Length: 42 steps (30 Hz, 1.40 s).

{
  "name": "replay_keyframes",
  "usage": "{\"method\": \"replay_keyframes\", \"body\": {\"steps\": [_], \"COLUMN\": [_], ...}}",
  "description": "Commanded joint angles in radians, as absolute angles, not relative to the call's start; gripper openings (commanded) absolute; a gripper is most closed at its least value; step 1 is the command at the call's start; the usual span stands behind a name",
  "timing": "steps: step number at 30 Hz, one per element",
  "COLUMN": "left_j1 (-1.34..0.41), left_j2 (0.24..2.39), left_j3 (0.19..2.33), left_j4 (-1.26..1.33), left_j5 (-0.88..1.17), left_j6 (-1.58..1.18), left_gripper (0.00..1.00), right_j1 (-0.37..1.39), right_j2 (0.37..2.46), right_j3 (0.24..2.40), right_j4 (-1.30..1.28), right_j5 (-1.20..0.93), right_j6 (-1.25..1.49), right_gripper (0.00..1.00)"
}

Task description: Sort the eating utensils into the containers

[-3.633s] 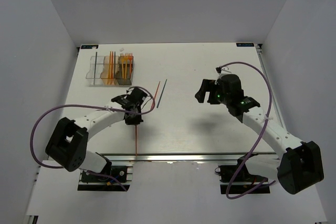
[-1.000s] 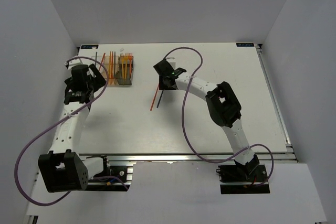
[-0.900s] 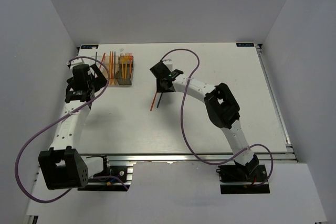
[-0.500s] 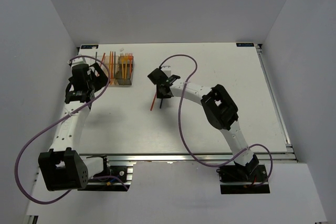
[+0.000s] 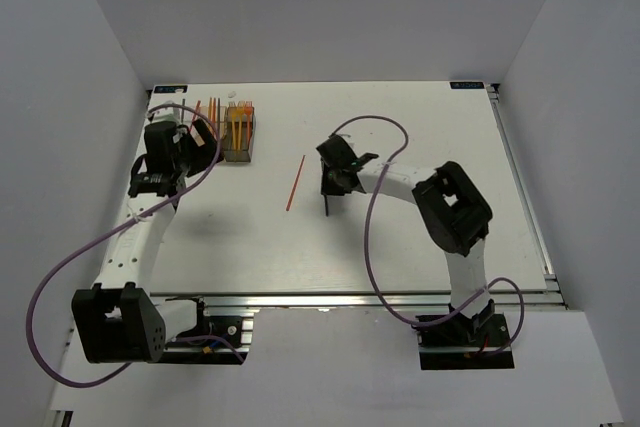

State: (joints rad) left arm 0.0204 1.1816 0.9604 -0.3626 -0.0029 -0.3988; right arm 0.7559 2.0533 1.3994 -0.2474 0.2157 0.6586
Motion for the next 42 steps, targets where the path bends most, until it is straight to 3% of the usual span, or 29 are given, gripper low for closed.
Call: {"method": "replay_keyframes", "body": {"steps": [1,4,8,12,17,20,25,31,32,35,36,38,39,40,41,42], "left_j1": [0.015,-0.043,-0.167,-0.264,-0.331,-0.35,-0.377,-0.402,-0.403,-0.407,-0.408,-0.408,-0.408,-0.4,-0.388,-0.373], "left_j2": [1.17,1.14,1.115,1.126,1.216,1.294,1.396,1.428,1.43,1.436,1.442,1.447,1.442,1.434,1.424,1.396], "left_j3": [0.919,0.743,0.612,0.461,0.431,0.402,0.425,0.462,0.463,0.475,0.489,0.505,0.521,0.537,0.561,0.645], "left_j4": [-0.279,-0.053,0.167,0.578,0.794,1.077,1.158,1.045,1.048,1.071,1.077,1.072,1.056,0.961,0.857,0.73], "left_j5": [0.245,0.45,0.463,0.472,0.463,0.482,0.495,0.485,0.486,0.498,0.508,0.521,0.529,0.532,0.529,0.491], "left_j6": [-0.469,-0.608,-0.764,-0.969,-1.032,-1.135,-1.193,-1.132,-1.131,-1.137,-1.143,-1.146,-1.129,-1.102,-1.059,-0.92], "left_gripper": [0.98,0.98,0.98,0.97,0.94,0.94,0.9,0.83,0.78,0.39,0.17,0.0,0.0,0.0,0.0,0.0], "right_j1": [0.726,0.721,0.716,0.716,0.716,0.716,0.732,0.749,0.755,0.771,0.773,0.772,0.772,0.767,0.764,0.759], "right_j2": [1.936,1.803,1.68,1.544,1.473,1.445,1.43,1.436,1.446,1.474,1.479,1.479,1.473,1.453,1.439,1.422], "right_j3": [1.229,1.128,1.089,1.01,0.96,0.924,0.917,0.936,0.945,0.963,0.971,0.969,0.963,0.96,0.96,0.957], "right_j4": [-0.232,-0.157,-0.137,-0.039,0.055,0.153,0.232,0.255,0.256,0.261,0.264,0.27,0.268,0.252,0.226,0.16], "right_j5": [0.06,0.054,0.039,-0.104,-0.231,-0.34,-0.416,-0.411,-0.413,-0.422,-0.42,-0.413,-0.385,-0.361,-0.288,-0.246], "right_j6": [0.588,0.549,0.525,0.511,0.535,0.577,0.617,0.632,0.632,0.634,0.635,0.641,0.646,0.646,0.646,0.64], "right_gripper": [0.0,0.0,0.0,0.0,0.0,0.0,0.0,0.0,0.0,0.0,0.0,0.0,0.05,0.2,0.38,0.63]}}
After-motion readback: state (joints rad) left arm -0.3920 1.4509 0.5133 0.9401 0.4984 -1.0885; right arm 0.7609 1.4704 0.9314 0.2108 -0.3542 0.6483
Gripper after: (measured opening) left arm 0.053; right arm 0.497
